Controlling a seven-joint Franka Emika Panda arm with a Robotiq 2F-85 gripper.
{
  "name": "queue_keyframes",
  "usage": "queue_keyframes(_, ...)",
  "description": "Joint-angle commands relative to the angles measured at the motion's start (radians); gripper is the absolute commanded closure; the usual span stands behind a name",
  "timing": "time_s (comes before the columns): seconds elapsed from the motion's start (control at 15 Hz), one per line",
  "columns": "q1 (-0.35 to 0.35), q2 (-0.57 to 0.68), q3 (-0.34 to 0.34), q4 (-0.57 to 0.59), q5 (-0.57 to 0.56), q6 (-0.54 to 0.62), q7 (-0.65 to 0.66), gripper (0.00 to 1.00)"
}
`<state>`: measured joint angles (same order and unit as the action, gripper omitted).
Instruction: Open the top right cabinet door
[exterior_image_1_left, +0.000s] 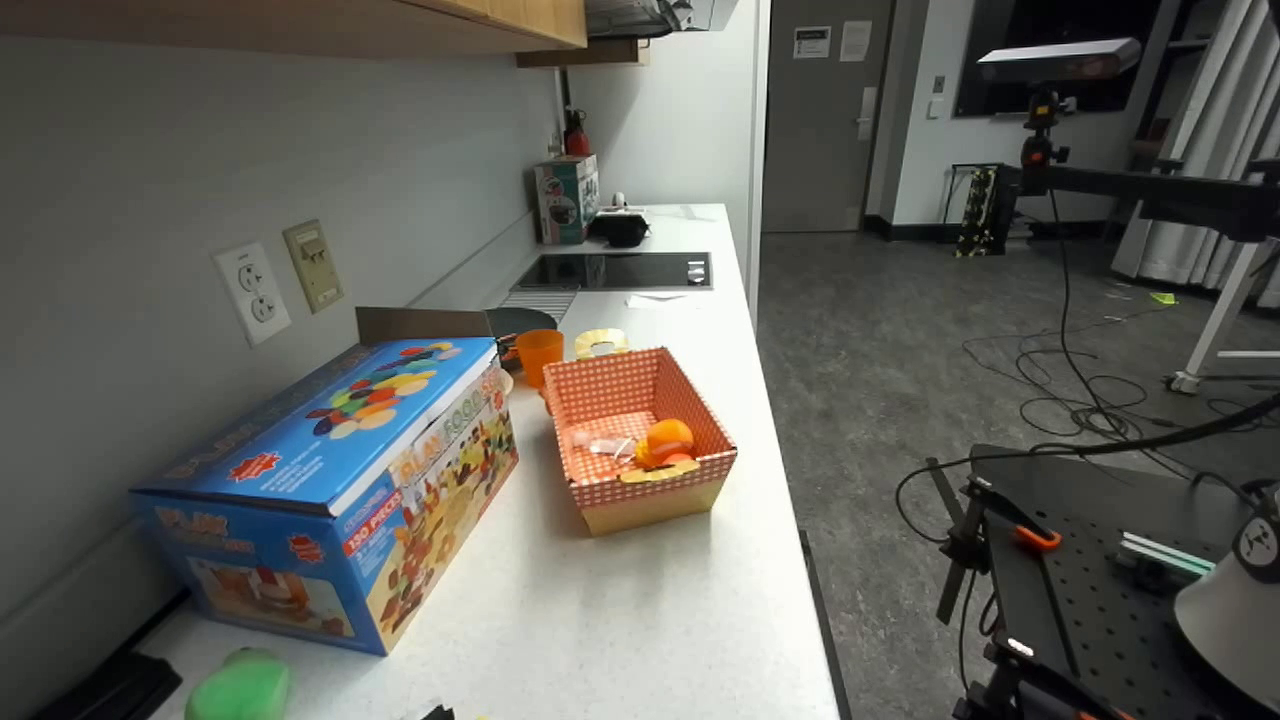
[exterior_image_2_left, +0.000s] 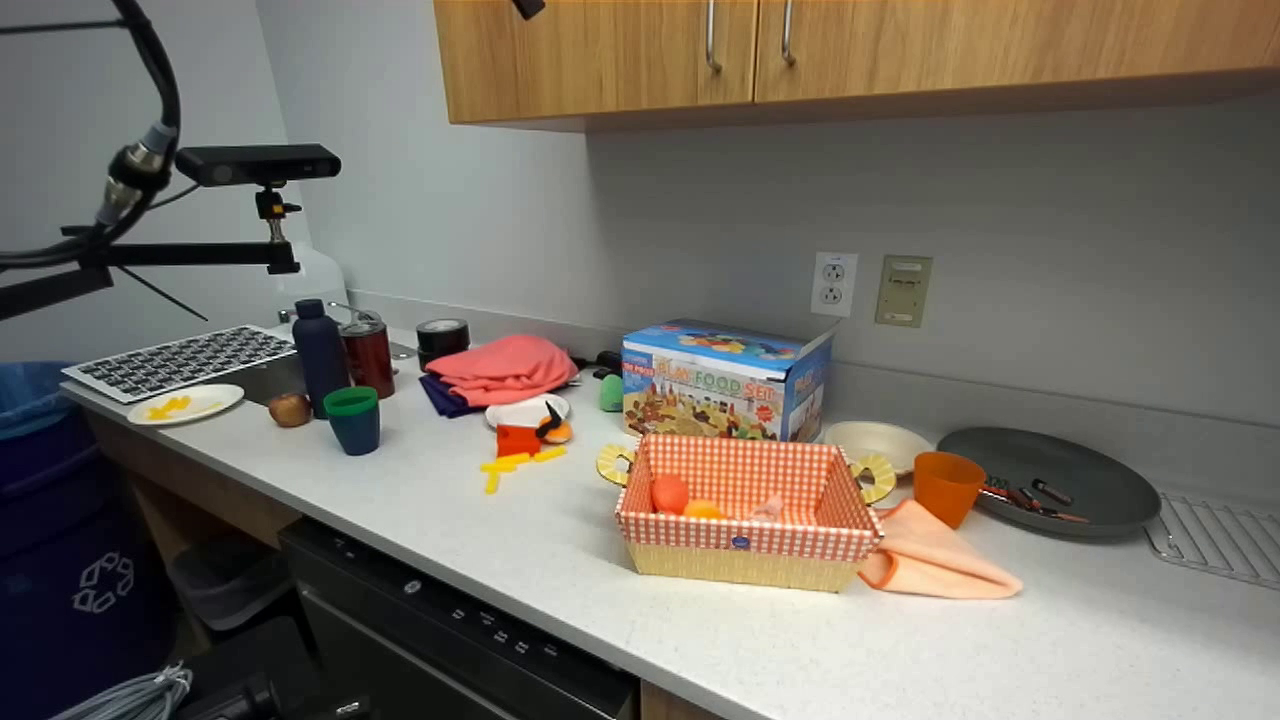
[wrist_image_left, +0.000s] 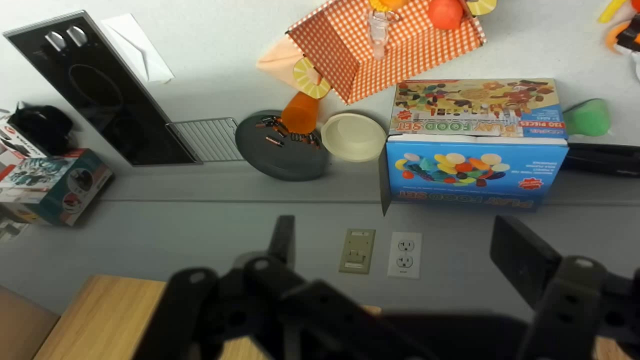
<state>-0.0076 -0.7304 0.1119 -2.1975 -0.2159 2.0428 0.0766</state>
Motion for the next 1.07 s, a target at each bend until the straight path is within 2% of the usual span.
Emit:
queue_keyframes(0.0, 0.002, 0.002, -0.001, 0.003, -0.001, -0.002, 0.001, 0.0)
queue_keyframes(0.13, -0.001, 0.004, 0.006, -0.003, -0.015, 0.01, -0.001, 0.0)
queue_keyframes(0.53, -0.074, 0.151, 0.005, 0.096, -0.107, 0.224, 0.045, 0.0)
queue_keyframes(1.0, -0.079, 0.39, -0.018, 0.26, -0.077, 0.412, 0.045, 0.0)
